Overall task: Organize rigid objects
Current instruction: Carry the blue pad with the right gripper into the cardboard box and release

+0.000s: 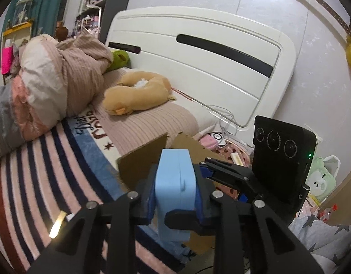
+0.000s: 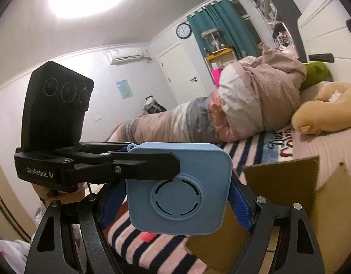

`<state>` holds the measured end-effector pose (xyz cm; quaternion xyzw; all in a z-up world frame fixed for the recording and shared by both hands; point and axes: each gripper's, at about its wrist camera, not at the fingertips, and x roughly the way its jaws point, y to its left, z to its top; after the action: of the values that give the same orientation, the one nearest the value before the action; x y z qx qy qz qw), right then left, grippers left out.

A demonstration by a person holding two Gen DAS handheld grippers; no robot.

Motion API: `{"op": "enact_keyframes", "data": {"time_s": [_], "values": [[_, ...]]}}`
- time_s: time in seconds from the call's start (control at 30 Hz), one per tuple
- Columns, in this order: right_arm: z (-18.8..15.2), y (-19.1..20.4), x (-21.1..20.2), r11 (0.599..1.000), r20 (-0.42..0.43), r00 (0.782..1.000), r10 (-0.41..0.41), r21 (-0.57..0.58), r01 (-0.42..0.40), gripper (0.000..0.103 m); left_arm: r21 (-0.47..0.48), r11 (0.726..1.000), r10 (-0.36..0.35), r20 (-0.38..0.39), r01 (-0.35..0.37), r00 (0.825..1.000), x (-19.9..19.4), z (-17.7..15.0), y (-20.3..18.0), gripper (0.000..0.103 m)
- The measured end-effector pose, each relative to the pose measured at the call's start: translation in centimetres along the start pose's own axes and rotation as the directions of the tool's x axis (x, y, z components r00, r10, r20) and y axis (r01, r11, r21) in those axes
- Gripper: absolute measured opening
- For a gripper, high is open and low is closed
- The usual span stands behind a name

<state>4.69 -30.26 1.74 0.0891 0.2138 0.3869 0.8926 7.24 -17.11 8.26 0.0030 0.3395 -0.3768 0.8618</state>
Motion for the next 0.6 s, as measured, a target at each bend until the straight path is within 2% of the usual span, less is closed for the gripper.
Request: {"op": "enact_keyframes", "data": {"time_s": [0.1, 0.23, 0.43, 0.5, 0.57, 0.6], "values": [[-0.6, -1.3, -0.7, 0.998, -0.029, 0.998, -0.06, 0.008, 0.06, 0.079, -0.006, 0.999, -0.049, -0.033, 0.049, 0.998, 2.9, 0.0, 0.0, 0.025], [-2.0, -3.6, -1.7, 0.986, -0.088, 0.983, -0.159, 0.039, 0.163, 0.079, -0.005, 0.996, -0.088, -0.103, 0.088, 0.991, 7.2, 0.0, -0.1, 0.026], [-3.7, -5.9, -1.2, 0.958, -0.212, 0.937, -0.277, 0.017, 0.287, 0.079, 0.014, 0.998, -0.061, -0.18, 0.065, 0.982, 10.8, -0.7, -0.2, 0.029], [-4.0, -5.8, -0.8, 0.947, -0.232, 0.921, -0.314, -0.014, 0.319, 0.079, 0.047, 0.998, -0.025, -0.178, 0.034, 0.984, 10.8, -0.8, -0.4, 0.036], [-4.4, -5.7, -0.2, 0.927, -0.26, 0.891, -0.373, -0.059, 0.371, 0.079, 0.058, 0.998, 0.003, -0.164, 0.007, 0.986, 10.4, -0.8, -0.4, 0.061], [-4.6, -5.7, 0.0, 0.919, -0.265, 0.88, -0.393, -0.079, 0.387, 0.079, 0.055, 0.998, 0.007, -0.156, 0.001, 0.988, 10.1, -0.8, -0.3, 0.064]]}}
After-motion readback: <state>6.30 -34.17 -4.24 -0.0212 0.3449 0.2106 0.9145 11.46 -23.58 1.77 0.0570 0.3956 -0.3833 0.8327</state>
